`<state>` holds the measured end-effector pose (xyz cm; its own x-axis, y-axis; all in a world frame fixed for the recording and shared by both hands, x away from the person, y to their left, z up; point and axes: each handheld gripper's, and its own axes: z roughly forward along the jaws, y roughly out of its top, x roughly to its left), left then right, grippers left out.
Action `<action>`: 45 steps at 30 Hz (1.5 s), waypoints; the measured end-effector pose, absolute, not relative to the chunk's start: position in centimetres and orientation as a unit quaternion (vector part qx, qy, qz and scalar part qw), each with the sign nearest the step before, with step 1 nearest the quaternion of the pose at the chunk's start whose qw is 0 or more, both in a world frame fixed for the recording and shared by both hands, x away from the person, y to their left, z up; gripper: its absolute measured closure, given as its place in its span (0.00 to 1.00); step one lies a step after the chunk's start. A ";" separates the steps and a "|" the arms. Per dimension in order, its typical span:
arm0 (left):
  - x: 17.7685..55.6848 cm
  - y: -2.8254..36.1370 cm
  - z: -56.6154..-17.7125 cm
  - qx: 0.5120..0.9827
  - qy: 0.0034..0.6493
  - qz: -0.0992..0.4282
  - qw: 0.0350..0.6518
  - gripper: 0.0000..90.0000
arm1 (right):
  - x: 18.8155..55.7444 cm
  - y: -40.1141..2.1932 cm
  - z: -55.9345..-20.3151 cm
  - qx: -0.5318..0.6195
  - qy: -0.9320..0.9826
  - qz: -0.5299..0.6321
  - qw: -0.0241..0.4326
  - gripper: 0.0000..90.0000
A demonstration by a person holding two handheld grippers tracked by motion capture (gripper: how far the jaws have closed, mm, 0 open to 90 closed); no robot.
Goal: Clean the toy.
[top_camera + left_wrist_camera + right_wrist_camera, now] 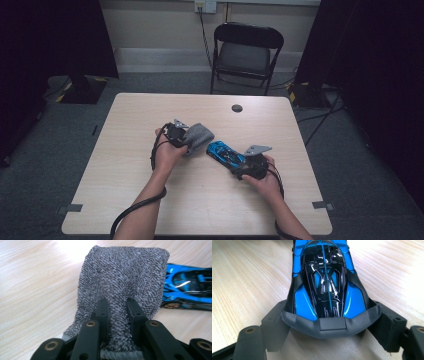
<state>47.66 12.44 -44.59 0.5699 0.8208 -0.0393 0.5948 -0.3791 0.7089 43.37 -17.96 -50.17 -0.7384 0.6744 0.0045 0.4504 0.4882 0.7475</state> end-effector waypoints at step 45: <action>41.7 4.4 -45.1 0.847 0.329 0.118 0.402 0.83 | 43.4 -17.9 -50.2 0.330 0.850 0.383 0.146 0.26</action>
<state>41.69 4.44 -45.08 0.7563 0.6510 -0.0645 0.4619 -0.4615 0.7574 43.44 -17.94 -50.17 -0.7395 0.6731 0.0047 0.4500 0.4892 0.7471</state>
